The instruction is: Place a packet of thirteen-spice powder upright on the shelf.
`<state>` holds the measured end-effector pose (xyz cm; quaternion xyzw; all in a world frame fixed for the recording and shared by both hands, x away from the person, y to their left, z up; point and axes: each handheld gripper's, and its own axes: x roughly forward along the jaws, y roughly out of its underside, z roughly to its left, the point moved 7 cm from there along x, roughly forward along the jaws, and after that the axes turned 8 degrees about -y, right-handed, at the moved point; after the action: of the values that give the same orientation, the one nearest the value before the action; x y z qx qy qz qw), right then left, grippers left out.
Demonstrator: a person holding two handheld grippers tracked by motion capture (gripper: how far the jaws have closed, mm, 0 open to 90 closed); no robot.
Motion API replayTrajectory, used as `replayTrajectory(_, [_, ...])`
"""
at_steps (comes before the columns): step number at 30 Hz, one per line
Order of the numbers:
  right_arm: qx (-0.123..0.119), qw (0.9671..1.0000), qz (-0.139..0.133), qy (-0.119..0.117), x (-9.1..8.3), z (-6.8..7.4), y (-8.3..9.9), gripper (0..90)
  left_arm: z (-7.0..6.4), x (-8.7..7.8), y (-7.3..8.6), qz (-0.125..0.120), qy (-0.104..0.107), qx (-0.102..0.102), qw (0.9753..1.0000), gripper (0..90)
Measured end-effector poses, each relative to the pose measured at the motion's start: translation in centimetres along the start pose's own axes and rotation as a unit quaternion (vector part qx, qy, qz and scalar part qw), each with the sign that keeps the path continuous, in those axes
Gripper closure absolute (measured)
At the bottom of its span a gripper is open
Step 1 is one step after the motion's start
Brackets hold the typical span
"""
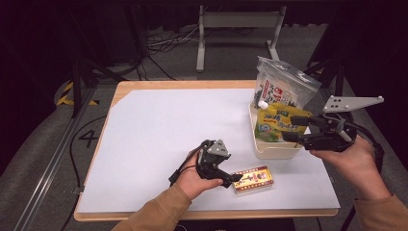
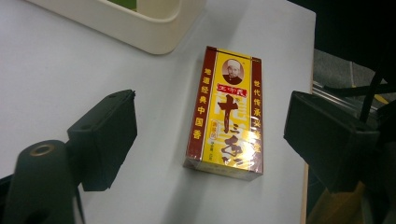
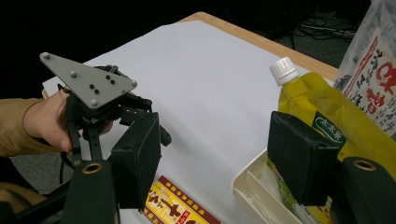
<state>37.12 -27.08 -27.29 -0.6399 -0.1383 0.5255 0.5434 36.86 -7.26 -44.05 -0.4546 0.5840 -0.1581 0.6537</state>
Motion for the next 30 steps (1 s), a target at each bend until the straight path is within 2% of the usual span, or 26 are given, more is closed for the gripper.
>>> replayTrajectory(8, [0.006,1.0,0.004,-0.001,0.3,0.1,0.8,34.7,-0.8,1.7,0.4,0.03,0.01,0.01,0.9994,11.8])
replayTrajectory(12, [0.011,0.9999,0.006,-0.003,0.4,0.2,1.2,34.3,-1.1,2.7,0.7,0.052,0.0,0.009,0.9986,10.1])
replayTrajectory(16, [0.012,0.9999,0.007,-0.005,0.4,0.4,1.2,34.2,-1.3,3.5,0.9,0.063,0.004,0.007,0.998,11.2])
replayTrajectory(23, [0.014,0.9998,0.014,-0.009,0.7,0.5,1.6,33.9,-1.8,4.5,1.5,0.086,0.004,0.026,0.996,11.5])
replayTrajectory(30, [0.013,0.9995,0.022,-0.016,1.1,0.8,1.9,32.6,-2.2,4.9,2.0,0.107,0.004,0.045,0.9933,16.1])
